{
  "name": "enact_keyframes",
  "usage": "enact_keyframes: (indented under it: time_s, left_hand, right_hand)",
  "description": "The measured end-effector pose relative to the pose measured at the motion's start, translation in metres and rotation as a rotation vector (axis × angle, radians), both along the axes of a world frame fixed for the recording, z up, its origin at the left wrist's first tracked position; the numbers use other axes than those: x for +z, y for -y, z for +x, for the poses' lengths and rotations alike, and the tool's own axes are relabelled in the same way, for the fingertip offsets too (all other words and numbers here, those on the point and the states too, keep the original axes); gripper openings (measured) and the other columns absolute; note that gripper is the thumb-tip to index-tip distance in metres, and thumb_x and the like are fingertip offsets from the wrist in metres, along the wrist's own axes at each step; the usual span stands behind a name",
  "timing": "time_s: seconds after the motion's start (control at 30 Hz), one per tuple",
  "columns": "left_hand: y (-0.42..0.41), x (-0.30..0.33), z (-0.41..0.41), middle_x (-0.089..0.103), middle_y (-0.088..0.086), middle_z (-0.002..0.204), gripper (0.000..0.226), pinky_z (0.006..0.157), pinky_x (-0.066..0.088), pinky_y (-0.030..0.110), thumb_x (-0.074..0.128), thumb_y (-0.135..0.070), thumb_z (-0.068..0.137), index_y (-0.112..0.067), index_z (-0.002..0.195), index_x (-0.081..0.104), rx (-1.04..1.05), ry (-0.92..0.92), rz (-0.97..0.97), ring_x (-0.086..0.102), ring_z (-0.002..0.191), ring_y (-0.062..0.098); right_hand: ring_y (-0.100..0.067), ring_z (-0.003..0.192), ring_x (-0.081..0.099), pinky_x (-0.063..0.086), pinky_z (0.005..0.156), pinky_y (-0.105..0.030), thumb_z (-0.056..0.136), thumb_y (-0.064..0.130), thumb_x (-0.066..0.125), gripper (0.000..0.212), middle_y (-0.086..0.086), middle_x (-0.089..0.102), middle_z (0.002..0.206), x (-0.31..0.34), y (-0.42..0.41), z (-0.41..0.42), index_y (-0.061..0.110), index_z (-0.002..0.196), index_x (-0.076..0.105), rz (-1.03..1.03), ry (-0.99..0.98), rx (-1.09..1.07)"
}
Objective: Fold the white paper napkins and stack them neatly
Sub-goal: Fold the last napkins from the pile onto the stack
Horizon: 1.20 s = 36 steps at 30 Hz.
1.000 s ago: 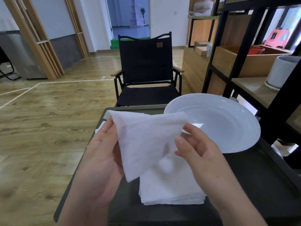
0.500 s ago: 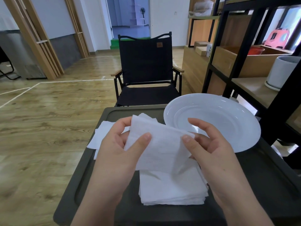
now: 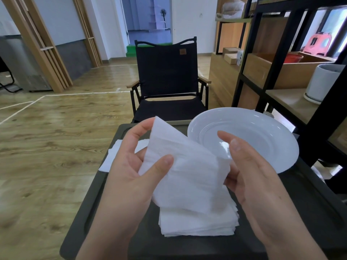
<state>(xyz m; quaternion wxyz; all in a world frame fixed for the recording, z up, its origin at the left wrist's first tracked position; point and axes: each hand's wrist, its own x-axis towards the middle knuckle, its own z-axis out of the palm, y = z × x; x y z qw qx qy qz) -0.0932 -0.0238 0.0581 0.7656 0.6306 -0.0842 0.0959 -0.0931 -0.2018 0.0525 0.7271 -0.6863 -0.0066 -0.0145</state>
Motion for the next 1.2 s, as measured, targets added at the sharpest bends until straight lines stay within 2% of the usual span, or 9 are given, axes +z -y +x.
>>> enact_keyframes:
  time_s: [0.17, 0.4, 0.53, 0.6, 0.67, 0.73, 0.93, 1.07, 1.2]
  left_hand:
    - [0.0, 0.002, -0.001, 0.076, 0.009, 0.091, 0.063, 0.068, 0.059, 0.034, 0.074, -0.011, 0.074, -0.044, 0.122, 0.051, -0.029, -0.065, 0.098, 0.074, 0.083, 0.026]
    - [0.0, 0.002, -0.002, 0.076, 0.009, 0.098, 0.069, 0.077, 0.06, 0.041, 0.075, -0.009, 0.078, -0.044, 0.128, 0.045, -0.106, -0.097, 0.15, 0.073, 0.091, 0.027]
    - [0.003, 0.004, -0.002, 0.077, 0.008, 0.09, 0.057, 0.069, 0.06, 0.034, 0.079, -0.028, 0.071, -0.042, 0.12, 0.053, -0.004, -0.085, 0.115, 0.074, 0.082, 0.022]
    - [0.003, 0.002, 0.0, 0.077, 0.002, 0.085, 0.041, 0.072, 0.056, 0.033, 0.071, -0.037, 0.062, -0.037, 0.103, 0.065, 0.134, -0.06, 0.13, 0.071, 0.077, 0.018]
    - [0.001, -0.001, 0.004, 0.075, -0.001, 0.078, 0.026, 0.078, 0.051, 0.033, 0.071, -0.041, 0.059, -0.03, 0.083, 0.072, 0.245, -0.053, 0.108, 0.067, 0.074, 0.014]
    - [-0.001, -0.004, 0.006, 0.074, -0.002, 0.077, 0.021, 0.079, 0.05, 0.032, 0.071, -0.04, 0.058, -0.027, 0.075, 0.074, 0.289, -0.077, 0.08, 0.066, 0.073, 0.013]
    - [-0.003, -0.009, 0.008, 0.074, -0.002, 0.07, 0.01, 0.076, 0.051, 0.026, 0.068, -0.021, 0.084, -0.025, 0.075, 0.07, 0.361, -0.115, 0.099, 0.063, 0.065, 0.009]
    - [-0.01, -0.011, 0.013, 0.072, -0.008, 0.063, 0.014, 0.063, 0.048, 0.018, 0.069, -0.018, 0.086, -0.029, 0.077, 0.069, 0.539, -0.086, 0.07, 0.058, 0.055, 0.0]
    - [-0.024, -0.016, 0.017, 0.071, -0.01, 0.061, 0.014, 0.061, 0.049, 0.018, 0.065, -0.017, 0.09, -0.029, 0.081, 0.069, 0.615, -0.072, 0.011, 0.055, 0.051, 0.003]
  right_hand:
    - [-0.02, 0.091, 0.073, 0.051, 0.094, -0.046, 0.064, 0.053, 0.079, 0.053, -0.009, 0.076, 0.085, 0.005, 0.004, -0.004, 0.056, 0.114, 0.061, 0.052, 0.061, 0.064]
    - [-0.02, 0.095, 0.074, 0.06, 0.082, -0.037, 0.07, 0.015, 0.066, 0.057, -0.004, 0.078, 0.099, 0.005, 0.008, -0.002, 0.054, 0.112, 0.06, 0.106, 0.082, 0.134]
    - [-0.02, 0.098, 0.073, 0.057, 0.087, -0.042, 0.066, 0.016, 0.068, 0.061, -0.002, 0.077, 0.101, 0.003, 0.011, 0.001, 0.056, 0.111, 0.061, 0.084, 0.095, 0.145]
    - [-0.023, 0.095, 0.073, 0.055, 0.089, -0.046, 0.066, 0.018, 0.067, 0.06, -0.007, 0.077, 0.097, 0.003, 0.013, 0.001, 0.055, 0.114, 0.061, 0.11, 0.084, 0.139]
    - [-0.043, 0.084, 0.063, 0.049, 0.086, -0.052, 0.073, 0.024, 0.063, 0.055, -0.027, 0.07, 0.087, 0.003, 0.014, 0.001, 0.054, 0.118, 0.061, 0.157, 0.069, 0.143]
    - [-0.046, 0.079, 0.042, 0.037, 0.079, -0.057, 0.073, 0.033, 0.065, 0.054, -0.047, 0.051, 0.089, 0.004, 0.015, -0.001, 0.054, 0.123, 0.058, 0.186, 0.055, 0.183]
    - [-0.043, 0.088, 0.057, 0.041, 0.093, -0.069, 0.084, 0.02, 0.055, 0.05, -0.028, 0.071, 0.089, 0.005, 0.014, 0.001, 0.053, 0.12, 0.06, 0.176, 0.047, 0.164]
    - [-0.023, 0.088, 0.075, 0.059, 0.085, -0.039, 0.089, 0.01, 0.05, 0.05, -0.012, 0.077, 0.085, 0.003, 0.019, 0.004, 0.046, 0.122, 0.061, 0.168, 0.054, 0.122]
    - [-0.023, 0.084, 0.074, 0.06, 0.082, -0.034, 0.085, 0.013, 0.053, 0.049, -0.015, 0.076, 0.083, 0.004, 0.024, 0.003, 0.044, 0.122, 0.062, 0.188, 0.058, 0.083]
